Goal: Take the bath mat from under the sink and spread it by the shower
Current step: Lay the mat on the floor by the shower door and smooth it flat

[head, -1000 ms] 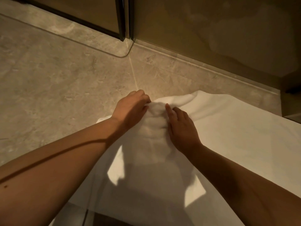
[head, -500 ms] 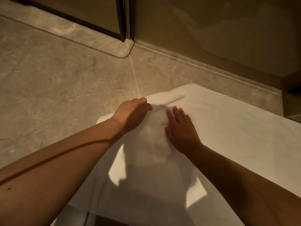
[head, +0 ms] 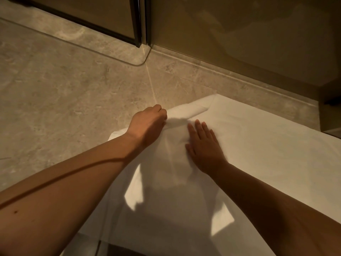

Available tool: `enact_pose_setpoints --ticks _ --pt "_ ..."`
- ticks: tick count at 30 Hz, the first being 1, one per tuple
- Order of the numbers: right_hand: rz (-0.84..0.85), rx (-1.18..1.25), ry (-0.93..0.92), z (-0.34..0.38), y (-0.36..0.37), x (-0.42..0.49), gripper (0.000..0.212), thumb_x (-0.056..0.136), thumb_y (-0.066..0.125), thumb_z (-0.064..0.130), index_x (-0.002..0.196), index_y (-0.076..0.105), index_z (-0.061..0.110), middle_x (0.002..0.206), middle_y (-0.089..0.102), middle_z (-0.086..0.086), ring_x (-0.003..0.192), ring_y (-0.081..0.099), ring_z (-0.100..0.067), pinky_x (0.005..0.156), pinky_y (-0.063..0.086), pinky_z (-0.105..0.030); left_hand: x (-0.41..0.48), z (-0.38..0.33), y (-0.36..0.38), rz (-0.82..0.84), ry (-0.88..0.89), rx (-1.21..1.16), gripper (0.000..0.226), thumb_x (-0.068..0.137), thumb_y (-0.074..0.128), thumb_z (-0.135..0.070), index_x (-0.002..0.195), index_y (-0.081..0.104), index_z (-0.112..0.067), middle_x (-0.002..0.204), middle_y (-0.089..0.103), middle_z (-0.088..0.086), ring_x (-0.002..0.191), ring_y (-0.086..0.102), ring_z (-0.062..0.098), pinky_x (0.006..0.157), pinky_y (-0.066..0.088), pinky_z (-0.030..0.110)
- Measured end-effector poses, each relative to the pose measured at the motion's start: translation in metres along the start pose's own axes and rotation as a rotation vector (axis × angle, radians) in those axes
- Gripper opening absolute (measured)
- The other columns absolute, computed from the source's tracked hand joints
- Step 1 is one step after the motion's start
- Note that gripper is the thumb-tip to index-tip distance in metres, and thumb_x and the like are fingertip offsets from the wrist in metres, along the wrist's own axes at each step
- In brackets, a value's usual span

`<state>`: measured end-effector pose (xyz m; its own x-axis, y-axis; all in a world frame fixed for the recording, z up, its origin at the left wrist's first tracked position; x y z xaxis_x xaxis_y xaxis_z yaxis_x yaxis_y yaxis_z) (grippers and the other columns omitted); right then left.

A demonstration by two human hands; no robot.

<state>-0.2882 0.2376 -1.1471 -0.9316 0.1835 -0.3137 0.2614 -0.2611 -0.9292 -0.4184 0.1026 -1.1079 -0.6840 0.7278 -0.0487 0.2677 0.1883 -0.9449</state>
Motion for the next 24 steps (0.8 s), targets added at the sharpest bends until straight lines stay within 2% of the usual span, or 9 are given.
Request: enact_pose_setpoints --ticks 4,9,12,16,19,21,22,24 --pt "-0.006 0.000 0.009 0.000 0.001 0.001 0.064 0.099 0.031 0.040 0.151 0.002 0.017 0.159 -0.004 -0.012 0.145 -0.009 -0.026 0.114 -0.008 -0.036 0.004 0.000 -0.015 -0.060 0.054 0.118 0.013 0.090 0.048 -0.012 0.098 0.057 -0.007 0.099 0.056 0.013 0.083 0.055 0.035 0.060 0.046 0.043" --pt "0.000 0.003 0.021 0.001 0.005 0.001 0.066 0.099 0.030 0.042 0.151 -0.003 0.019 0.159 -0.008 -0.012 0.145 -0.012 -0.027 0.115 -0.008 -0.040 0.019 0.003 -0.043 -0.213 0.167 0.195 0.008 0.085 0.054 -0.004 0.092 0.057 -0.002 0.093 0.055 0.020 0.073 0.054 0.039 0.052 0.035 0.040" --pt "0.005 0.006 0.024 0.001 0.006 0.002 0.066 0.099 0.028 0.043 0.150 -0.005 0.020 0.159 -0.011 -0.011 0.145 -0.014 -0.027 0.116 -0.008 -0.040 0.034 0.007 -0.050 -0.229 0.166 0.260 0.011 0.084 0.053 -0.002 0.094 0.057 -0.001 0.094 0.055 0.021 0.076 0.053 0.040 0.056 0.028 0.039" --pt "0.013 0.005 0.031 0.001 0.007 0.004 0.067 0.099 0.027 0.044 0.150 -0.008 0.020 0.158 -0.013 -0.011 0.144 -0.016 -0.027 0.115 -0.008 -0.040 0.037 0.023 -0.032 -0.038 -0.032 0.370 0.033 0.079 0.055 -0.001 0.111 0.051 -0.005 0.111 0.051 0.017 0.098 0.049 0.037 0.071 0.035 0.041" --pt "0.014 0.010 0.033 0.001 0.009 0.005 0.067 0.099 0.027 0.045 0.149 -0.010 0.021 0.158 -0.015 -0.010 0.144 -0.017 -0.026 0.115 -0.009 -0.039 0.030 0.024 -0.005 0.134 -0.018 0.328 0.042 0.087 0.052 -0.018 0.127 0.041 -0.010 0.129 0.044 0.015 0.116 0.041 0.034 0.087 0.037 0.044" --pt "0.020 0.006 0.031 -0.001 0.010 0.006 0.068 0.098 0.027 0.047 0.149 -0.011 0.022 0.158 -0.017 -0.009 0.143 -0.019 -0.025 0.114 -0.010 -0.038 0.024 0.026 0.014 0.298 -0.034 0.235 0.058 0.094 0.044 -0.035 0.143 0.022 -0.014 0.151 0.021 0.014 0.137 0.021 0.031 0.103 0.030 0.049" --pt "0.024 0.005 0.031 -0.001 0.011 0.007 0.068 0.098 0.027 0.047 0.149 -0.012 0.022 0.157 -0.018 -0.008 0.143 -0.020 -0.025 0.114 -0.010 -0.038 0.020 0.027 0.023 0.362 -0.056 0.214 0.065 0.095 0.038 -0.042 0.147 0.010 -0.015 0.157 0.006 0.011 0.143 0.007 0.028 0.108 0.023 0.051" --pt "0.025 0.009 0.026 -0.003 0.012 0.007 0.068 0.098 0.027 0.047 0.149 -0.012 0.023 0.157 -0.018 -0.008 0.143 -0.021 -0.024 0.114 -0.010 -0.038 0.014 0.031 0.034 0.395 -0.068 0.235 0.068 0.097 0.027 -0.048 0.148 -0.006 -0.018 0.158 -0.012 0.007 0.143 -0.010 0.026 0.113 0.012 0.053"
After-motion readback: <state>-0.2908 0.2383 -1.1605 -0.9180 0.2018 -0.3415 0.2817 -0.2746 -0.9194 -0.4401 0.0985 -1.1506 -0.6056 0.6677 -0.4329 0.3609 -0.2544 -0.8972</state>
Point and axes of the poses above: each hand's wrist, its own x-axis towards the middle knuckle, its own y-axis out of the palm, z = x × y, the point moved 4 cm from there along x, towards the middle knuckle
